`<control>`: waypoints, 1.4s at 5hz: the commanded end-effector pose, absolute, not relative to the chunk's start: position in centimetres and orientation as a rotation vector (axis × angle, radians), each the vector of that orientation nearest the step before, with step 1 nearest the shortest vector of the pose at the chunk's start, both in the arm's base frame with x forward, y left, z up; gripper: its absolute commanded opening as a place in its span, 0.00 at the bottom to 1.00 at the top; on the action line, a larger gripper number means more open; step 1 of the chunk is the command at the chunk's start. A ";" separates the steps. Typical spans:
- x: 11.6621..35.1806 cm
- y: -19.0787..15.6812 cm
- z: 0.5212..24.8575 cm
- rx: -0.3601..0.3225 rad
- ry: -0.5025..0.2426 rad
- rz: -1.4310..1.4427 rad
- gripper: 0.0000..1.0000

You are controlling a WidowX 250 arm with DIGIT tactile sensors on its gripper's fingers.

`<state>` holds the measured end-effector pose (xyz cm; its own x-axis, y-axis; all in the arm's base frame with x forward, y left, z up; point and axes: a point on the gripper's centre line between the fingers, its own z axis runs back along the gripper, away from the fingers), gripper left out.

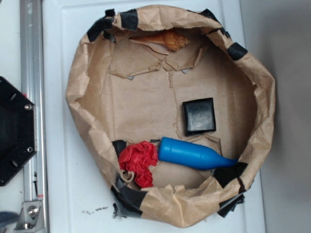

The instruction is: Grab the red paper.

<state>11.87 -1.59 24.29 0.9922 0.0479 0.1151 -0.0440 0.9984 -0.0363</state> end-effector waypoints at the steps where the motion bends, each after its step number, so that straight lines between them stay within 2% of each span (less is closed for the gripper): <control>1: 11.9 -1.6 24.3 -0.034 -0.116 0.046 1.00; 2: 16.9 -1.4 20.0 0.002 -0.085 0.162 1.00; 3: 21.3 -1.6 18.7 -0.048 -0.085 0.295 1.00; 4: 24.9 -1.1 16.4 -0.113 0.013 0.554 1.00; 5: 25.5 -1.6 12.7 -0.247 0.018 0.631 1.00; 6: 24.7 -3.3 9.4 -0.302 0.154 0.634 1.00; 7: 22.9 -5.0 7.1 -0.312 0.234 0.602 1.00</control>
<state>23.09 -4.74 6.82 0.7777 0.5395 -0.3227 -0.6126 0.7656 -0.1963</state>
